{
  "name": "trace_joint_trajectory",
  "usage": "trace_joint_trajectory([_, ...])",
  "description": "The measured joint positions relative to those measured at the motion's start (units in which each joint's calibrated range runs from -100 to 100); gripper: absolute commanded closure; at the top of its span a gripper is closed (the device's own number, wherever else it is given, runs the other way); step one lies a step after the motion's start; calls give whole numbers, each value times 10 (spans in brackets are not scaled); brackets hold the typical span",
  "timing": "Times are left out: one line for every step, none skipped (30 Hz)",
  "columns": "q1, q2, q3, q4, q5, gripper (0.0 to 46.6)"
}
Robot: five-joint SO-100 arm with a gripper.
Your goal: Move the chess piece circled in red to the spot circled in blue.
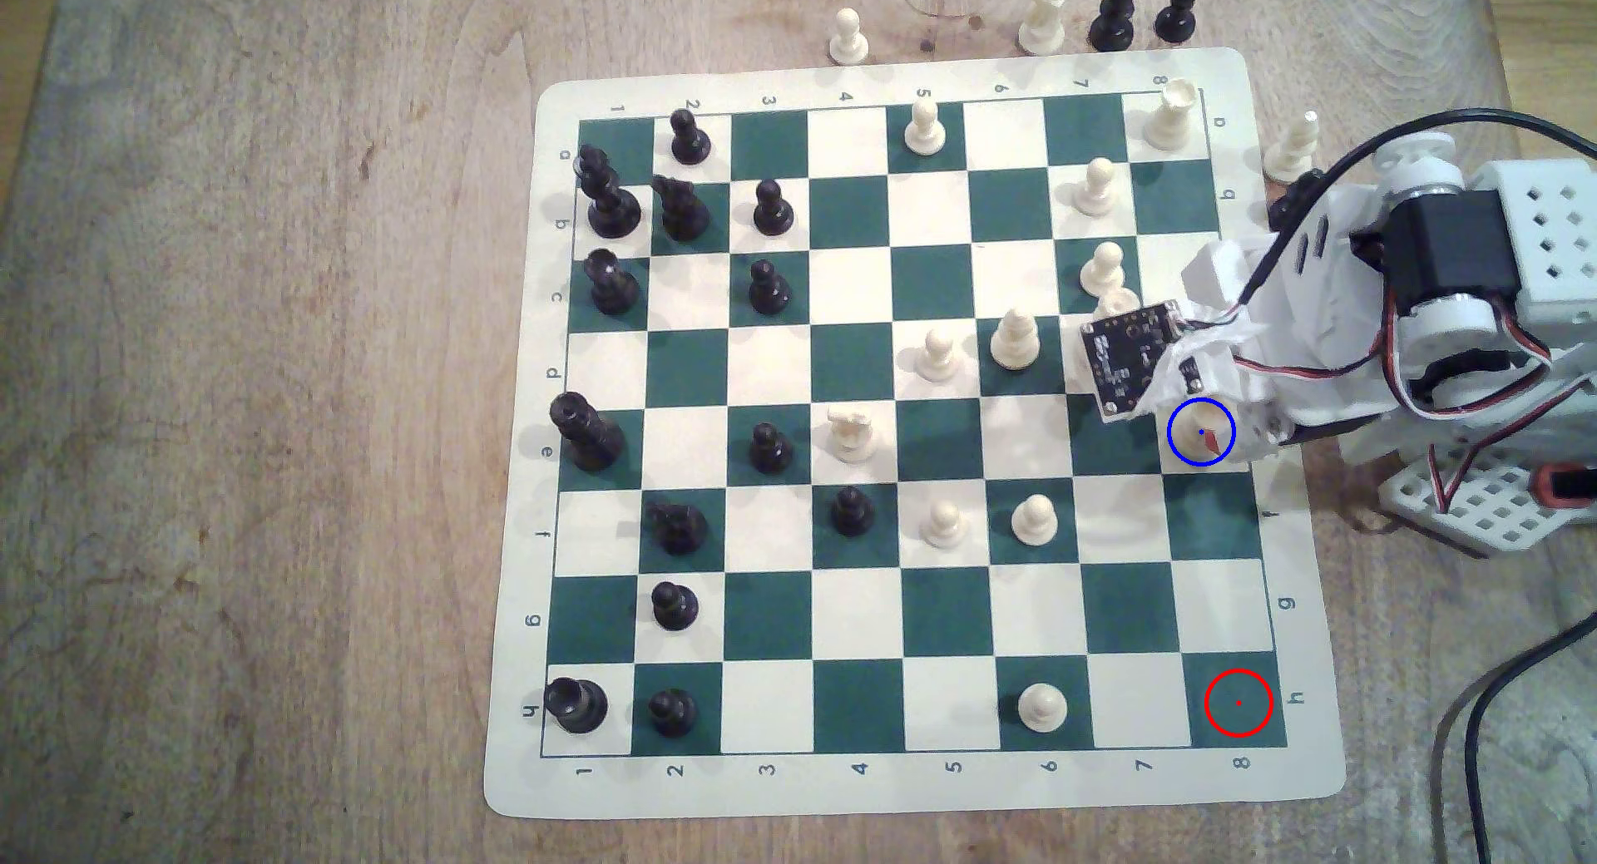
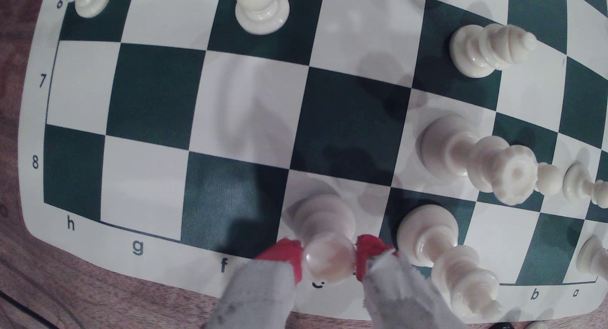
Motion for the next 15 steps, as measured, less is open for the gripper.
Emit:
trace_joint_trajectory([-1,3,6,0,0,464])
trace_joint_trajectory([-1,4,8,0,0,464])
trace_joint_trajectory([-1,4,8,0,0,464])
trace_joint_trajectory([-1,5,9,0,0,464])
trace_joint_trajectory([-1,5,9,0,0,464])
trace_joint_trajectory([-1,7,9,0,0,464])
trace_joint_trajectory([-1,10,9,0,0,464])
trace_joint_trajectory([-1,13,9,0,0,464])
trace_joint_trajectory([1,15,9,0,0,464])
trace_joint_trajectory([7,16,9,0,0,464])
trace_joint_trajectory([10,17,9,0,0,464])
trace_joint_trajectory([12,17,9,0,2,464])
trace_joint_trajectory([13,17,11,0,3,464])
trace_joint_trajectory([13,17,15,0,3,464])
trace_joint_trajectory([15,18,15,0,3,464])
